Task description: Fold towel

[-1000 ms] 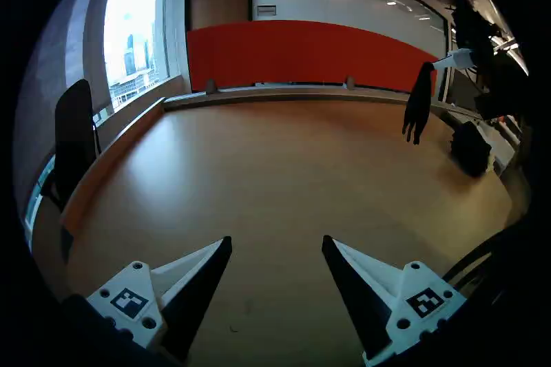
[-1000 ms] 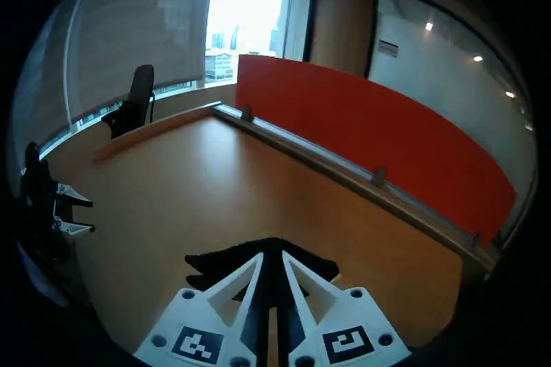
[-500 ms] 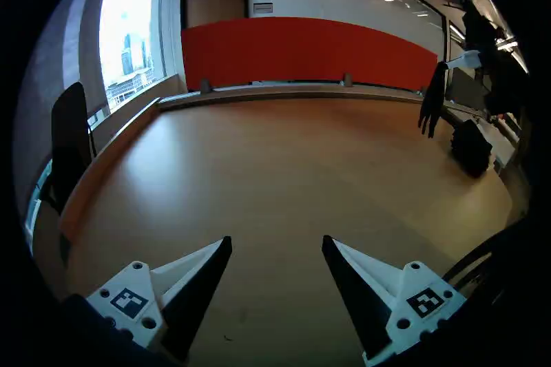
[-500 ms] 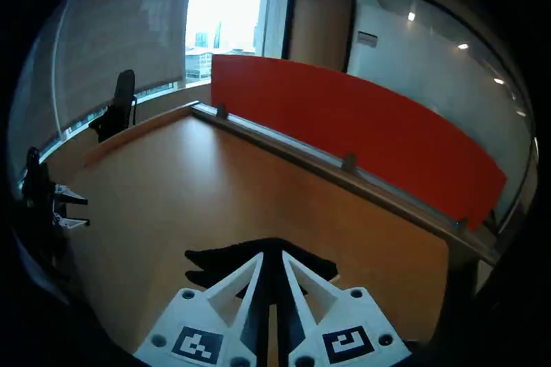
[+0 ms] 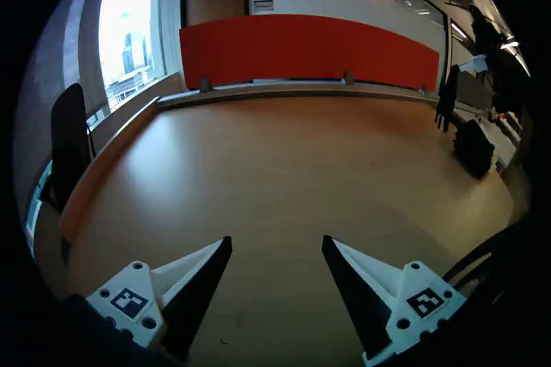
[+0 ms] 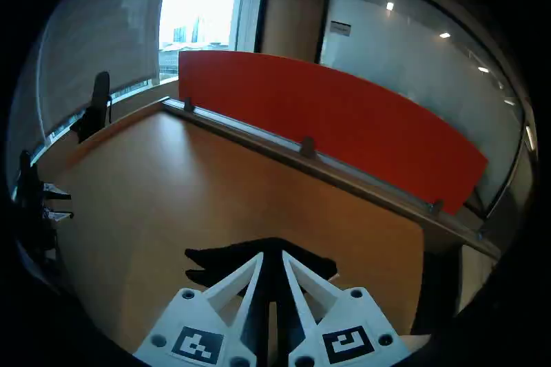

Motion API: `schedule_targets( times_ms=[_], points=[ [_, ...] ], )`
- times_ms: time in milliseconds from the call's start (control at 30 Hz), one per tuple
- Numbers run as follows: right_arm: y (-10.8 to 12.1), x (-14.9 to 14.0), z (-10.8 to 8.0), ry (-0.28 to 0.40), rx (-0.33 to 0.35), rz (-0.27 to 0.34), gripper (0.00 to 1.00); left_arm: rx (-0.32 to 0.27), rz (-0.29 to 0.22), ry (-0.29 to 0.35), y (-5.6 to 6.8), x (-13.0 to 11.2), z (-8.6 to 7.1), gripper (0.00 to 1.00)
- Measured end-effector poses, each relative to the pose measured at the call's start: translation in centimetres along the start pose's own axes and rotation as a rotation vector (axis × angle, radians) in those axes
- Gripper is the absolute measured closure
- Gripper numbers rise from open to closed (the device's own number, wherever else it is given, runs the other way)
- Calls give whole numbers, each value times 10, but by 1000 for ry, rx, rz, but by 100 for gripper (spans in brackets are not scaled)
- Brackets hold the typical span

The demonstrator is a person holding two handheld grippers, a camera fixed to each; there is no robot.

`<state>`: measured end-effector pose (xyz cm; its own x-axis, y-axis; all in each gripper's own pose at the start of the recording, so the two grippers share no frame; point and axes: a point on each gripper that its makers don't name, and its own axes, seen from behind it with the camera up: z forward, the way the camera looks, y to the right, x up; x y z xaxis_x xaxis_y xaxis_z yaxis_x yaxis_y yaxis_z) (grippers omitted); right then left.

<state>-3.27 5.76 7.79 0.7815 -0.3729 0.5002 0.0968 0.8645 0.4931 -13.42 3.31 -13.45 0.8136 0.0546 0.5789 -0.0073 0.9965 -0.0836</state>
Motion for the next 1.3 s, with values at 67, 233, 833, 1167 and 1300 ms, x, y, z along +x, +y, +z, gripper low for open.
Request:
schedule_targets(
  times_ms=[67, 233, 833, 1167, 1300],
  points=[
    [10, -2, -2, -5, -13, 5, 97, 0, 3, -2, 1, 0, 1, 2],
    [35, -7, -7, -17, -42, 18, 97, -1, 7, -4, 4, 2, 2, 2],
    [94, -33, -24, -58, -121, 64, 97, -2, 27, -9, 13, 9, 2, 2],
    [102, -46, -38, -66, -139, 83, 97, -14, 36, -8, 21, 13, 3, 2],
    [104, -54, -47, -74, -148, 92, 97, -20, 41, -6, 23, 15, 4, 2]
  ],
)
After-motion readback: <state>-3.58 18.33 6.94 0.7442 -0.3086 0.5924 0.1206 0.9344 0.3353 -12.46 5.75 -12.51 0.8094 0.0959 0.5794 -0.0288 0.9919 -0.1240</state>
